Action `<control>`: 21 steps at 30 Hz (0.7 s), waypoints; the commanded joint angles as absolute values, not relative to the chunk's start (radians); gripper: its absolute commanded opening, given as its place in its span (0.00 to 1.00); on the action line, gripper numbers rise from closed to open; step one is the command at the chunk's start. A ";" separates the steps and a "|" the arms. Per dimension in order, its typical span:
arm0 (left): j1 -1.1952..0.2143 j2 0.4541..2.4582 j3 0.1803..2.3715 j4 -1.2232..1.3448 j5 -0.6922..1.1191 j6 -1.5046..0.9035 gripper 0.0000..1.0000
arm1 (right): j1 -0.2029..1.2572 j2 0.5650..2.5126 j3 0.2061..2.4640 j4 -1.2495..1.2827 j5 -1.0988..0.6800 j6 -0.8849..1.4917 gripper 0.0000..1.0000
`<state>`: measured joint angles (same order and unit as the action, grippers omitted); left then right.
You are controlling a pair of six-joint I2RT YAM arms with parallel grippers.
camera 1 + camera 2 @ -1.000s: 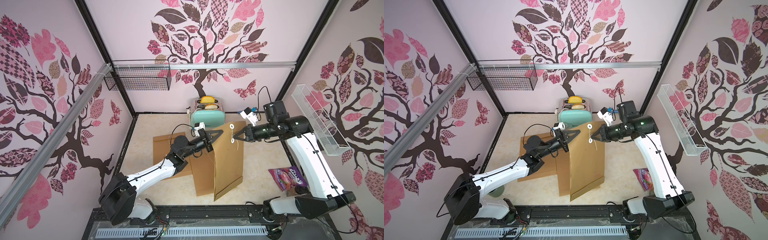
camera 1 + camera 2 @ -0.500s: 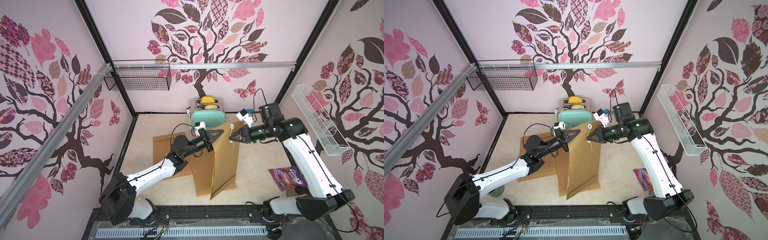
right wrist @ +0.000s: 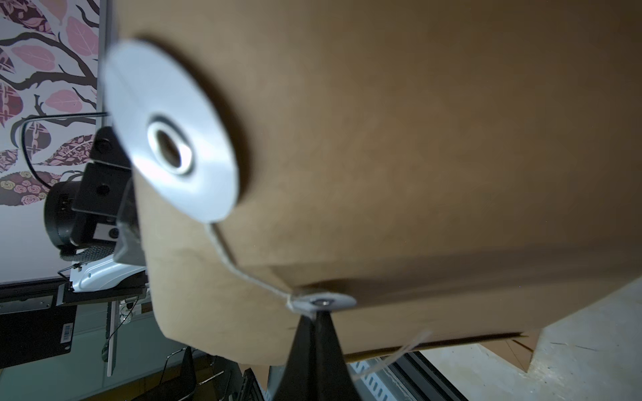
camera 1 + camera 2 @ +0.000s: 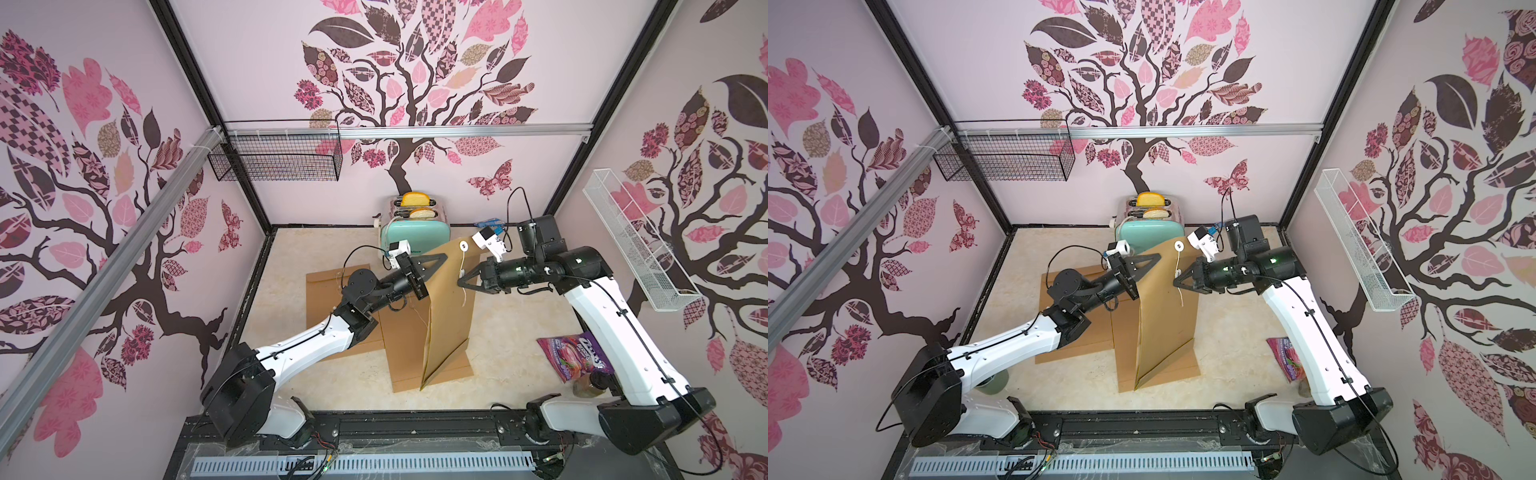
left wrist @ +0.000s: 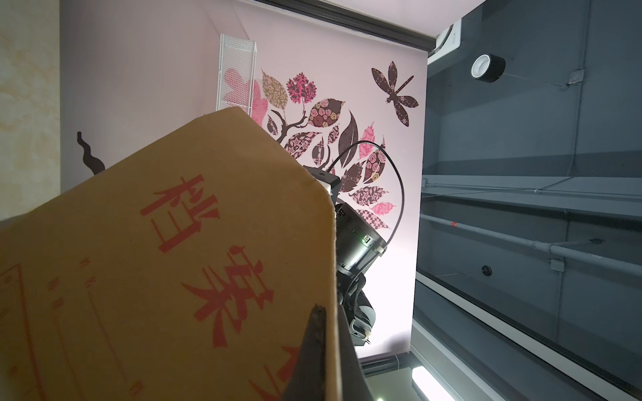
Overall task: Close the mouth of the file bag
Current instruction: Close the file bag.
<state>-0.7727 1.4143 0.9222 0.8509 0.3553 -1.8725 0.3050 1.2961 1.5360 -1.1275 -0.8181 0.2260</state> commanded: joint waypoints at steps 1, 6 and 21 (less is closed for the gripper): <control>-0.774 1.411 0.948 0.914 0.353 -1.886 0.00 | 0.313 1.272 1.512 -1.058 -0.837 0.262 0.00; -0.783 1.416 0.945 0.908 0.350 -1.875 0.00 | 0.320 1.238 1.451 -0.962 -0.850 0.331 0.00; -0.813 1.437 0.963 0.899 0.399 -1.855 0.00 | 0.342 1.232 1.463 -0.955 -0.833 0.358 0.00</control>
<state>-0.7948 1.4364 0.9344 0.8734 0.3538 -1.8668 0.3336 1.2385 1.4170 -0.9524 -0.8429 0.3611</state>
